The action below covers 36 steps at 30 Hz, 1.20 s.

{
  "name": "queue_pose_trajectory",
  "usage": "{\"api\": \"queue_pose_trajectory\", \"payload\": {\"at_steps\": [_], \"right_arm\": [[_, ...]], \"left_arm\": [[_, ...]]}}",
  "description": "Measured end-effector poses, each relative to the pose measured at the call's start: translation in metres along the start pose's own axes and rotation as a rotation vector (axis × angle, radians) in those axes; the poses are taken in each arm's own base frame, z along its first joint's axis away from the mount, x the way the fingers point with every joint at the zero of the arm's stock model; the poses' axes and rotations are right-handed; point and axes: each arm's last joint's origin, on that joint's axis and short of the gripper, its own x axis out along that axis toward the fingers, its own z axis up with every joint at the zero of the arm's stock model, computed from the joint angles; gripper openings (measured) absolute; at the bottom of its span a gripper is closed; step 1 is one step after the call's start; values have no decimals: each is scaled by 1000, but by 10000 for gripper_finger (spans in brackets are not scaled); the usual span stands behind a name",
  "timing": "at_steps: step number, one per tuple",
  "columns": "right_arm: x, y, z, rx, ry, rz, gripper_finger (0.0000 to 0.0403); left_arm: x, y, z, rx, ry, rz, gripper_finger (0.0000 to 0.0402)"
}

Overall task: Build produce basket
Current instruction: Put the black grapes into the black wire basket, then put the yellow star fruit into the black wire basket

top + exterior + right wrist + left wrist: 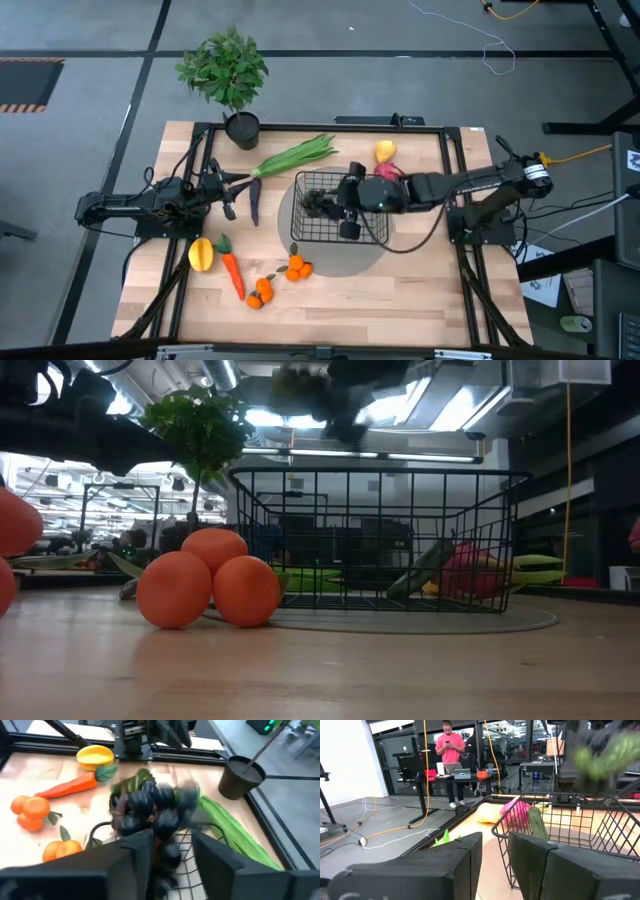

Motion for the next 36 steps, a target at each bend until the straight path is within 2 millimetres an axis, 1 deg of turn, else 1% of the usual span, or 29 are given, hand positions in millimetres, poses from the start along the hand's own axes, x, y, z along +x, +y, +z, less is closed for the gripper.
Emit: {"api": "queue_pose_trajectory", "payload": {"at_steps": [4,6,9,12,17,22,25,28,34,36], "right_arm": [[0,-1,-4,14,40,-14,187],[-2,1,-6,42,64,0,197],[-7,6,-14,86,148,38,202],[-19,11,-26,173,280,27,203],[-49,21,-49,345,514,-56,203],[-74,42,-65,389,646,-113,203],[-87,57,-70,405,665,-114,203],[-100,73,-75,385,657,-98,203],[-123,97,-83,354,563,-103,203],[-128,101,-85,354,527,-124,203]], "left_arm": [[0,0,0,-22,1,0,85],[0,0,0,-26,1,0,85],[0,0,-1,-23,10,-1,85],[0,0,-4,-11,43,-4,85],[0,-1,-6,-29,59,-5,85],[0,-1,-6,-29,59,-5,85],[0,-1,-6,-30,59,-5,85],[0,-1,-6,-52,58,-4,85],[0,0,-2,-93,18,-2,85],[0,0,4,-118,-40,0,85]]}}
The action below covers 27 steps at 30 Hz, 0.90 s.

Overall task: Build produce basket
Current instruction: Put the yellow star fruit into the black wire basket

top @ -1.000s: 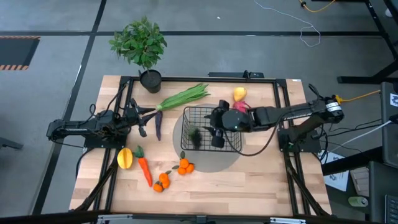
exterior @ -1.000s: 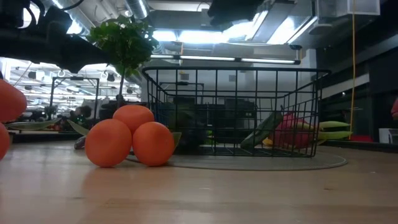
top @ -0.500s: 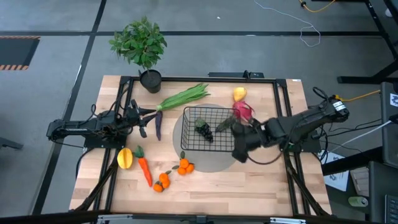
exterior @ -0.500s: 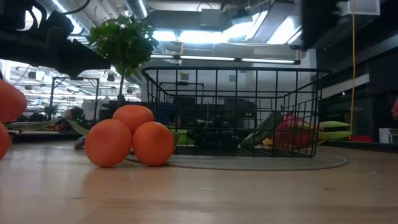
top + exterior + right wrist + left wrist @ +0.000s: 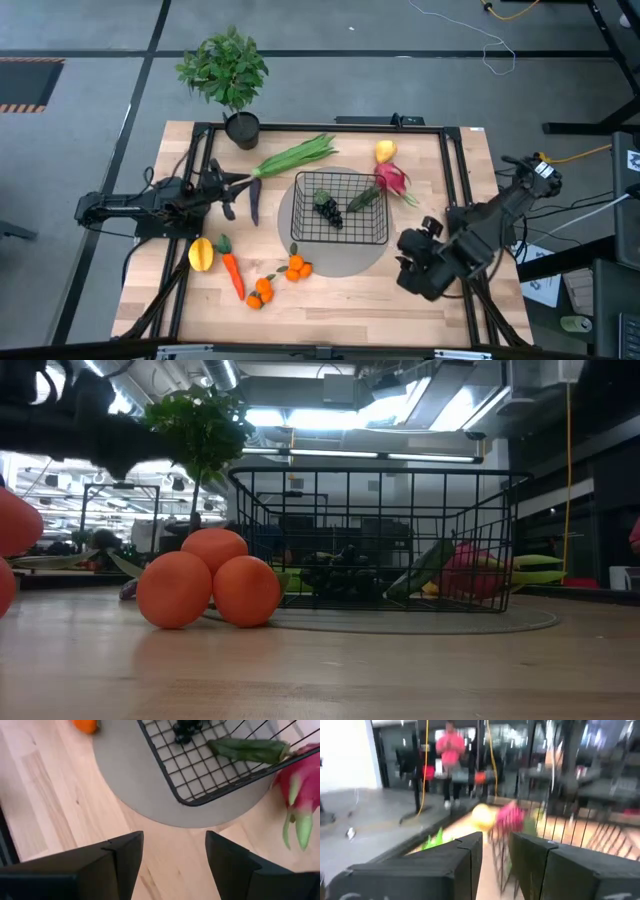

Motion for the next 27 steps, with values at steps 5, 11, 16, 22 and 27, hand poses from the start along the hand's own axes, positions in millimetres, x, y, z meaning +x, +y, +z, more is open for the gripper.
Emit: {"api": "queue_pose_trajectory", "payload": {"at_steps": [5,11,16,22,27], "right_arm": [[-3,-1,-6,22,-108,-54,204],[-3,-1,-6,27,-111,-58,204],[-3,-1,-6,28,-106,-56,204],[-3,0,-7,34,-60,-35,204],[-3,1,-7,73,-61,-26,204]], "left_arm": [[-5,-4,37,-58,-297,-209,85],[-4,-10,59,-71,144,-358,85],[-11,-14,71,-122,651,-421,85],[-17,-24,86,-423,1090,-405,85],[-25,-26,70,-484,1431,-161,85]]}}
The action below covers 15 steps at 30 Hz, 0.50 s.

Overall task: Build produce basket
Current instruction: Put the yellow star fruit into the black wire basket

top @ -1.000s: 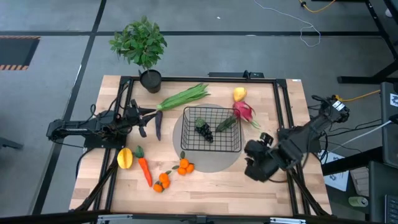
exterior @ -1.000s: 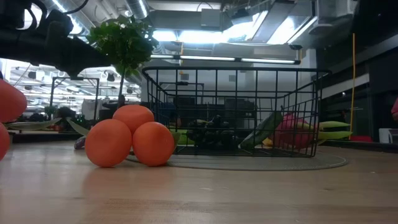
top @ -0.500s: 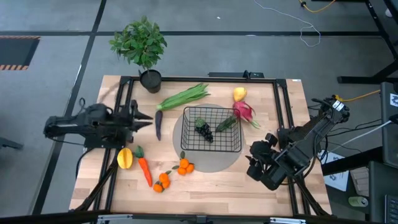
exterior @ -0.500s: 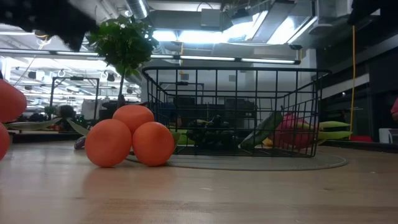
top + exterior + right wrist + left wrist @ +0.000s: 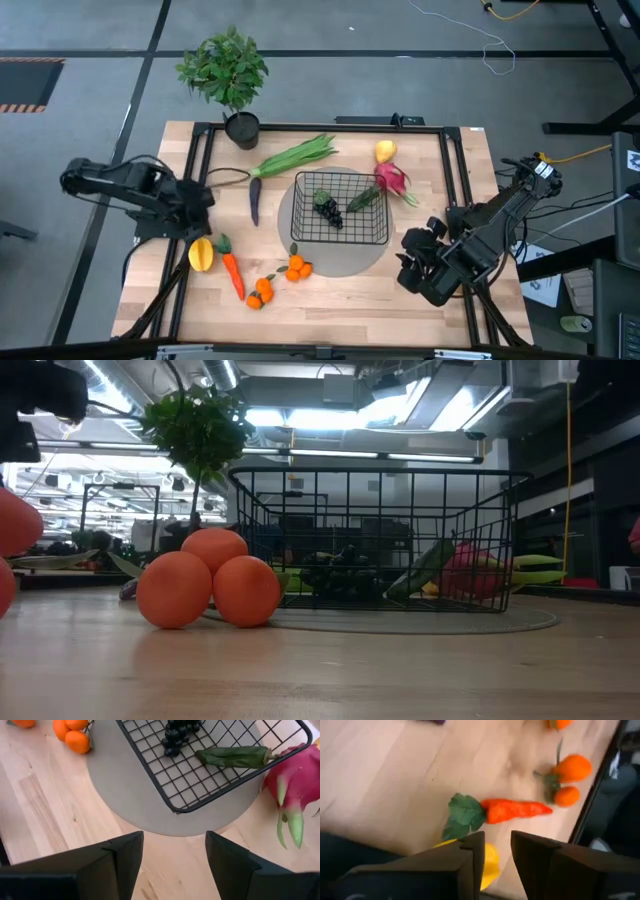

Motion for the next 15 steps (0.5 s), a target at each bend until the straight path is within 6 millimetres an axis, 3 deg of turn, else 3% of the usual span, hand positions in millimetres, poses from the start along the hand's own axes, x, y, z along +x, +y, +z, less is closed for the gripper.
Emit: {"api": "queue_pose_trajectory", "payload": {"at_steps": [9,15], "right_arm": [[0,1,-1,13,7,9,204],[1,2,-1,12,8,8,204]], "left_arm": [[20,-17,1,-183,116,73,85],[41,-31,-7,-368,222,232,85]]}}
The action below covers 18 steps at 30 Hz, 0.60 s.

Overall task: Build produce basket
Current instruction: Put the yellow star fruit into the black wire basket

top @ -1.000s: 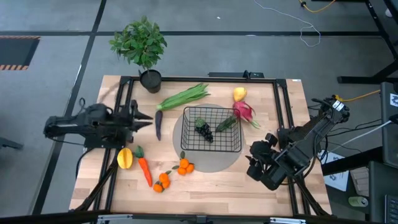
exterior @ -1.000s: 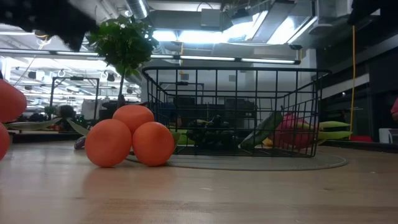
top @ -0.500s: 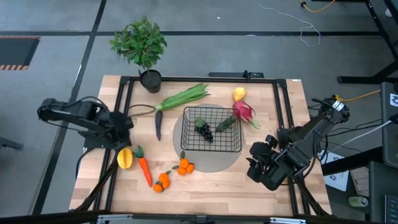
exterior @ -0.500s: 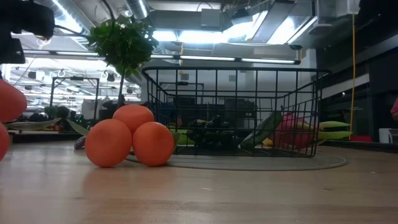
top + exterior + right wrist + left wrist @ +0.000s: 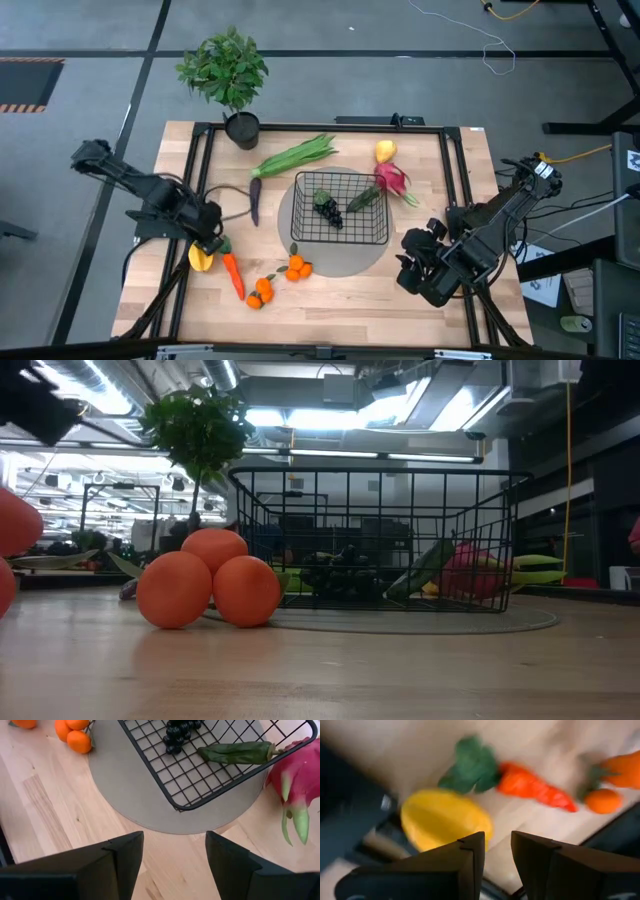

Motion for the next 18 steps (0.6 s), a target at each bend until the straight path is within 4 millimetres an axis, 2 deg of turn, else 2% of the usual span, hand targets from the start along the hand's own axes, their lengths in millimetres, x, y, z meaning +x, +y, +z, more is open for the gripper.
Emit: {"api": "queue_pose_trajectory", "payload": {"at_steps": [9,18], "right_arm": [[0,0,0,-3,0,-1,204],[0,0,0,-6,-1,-1,204]], "left_arm": [[19,-9,-22,-95,107,156,85],[26,-12,-27,-200,-45,190,85]]}}
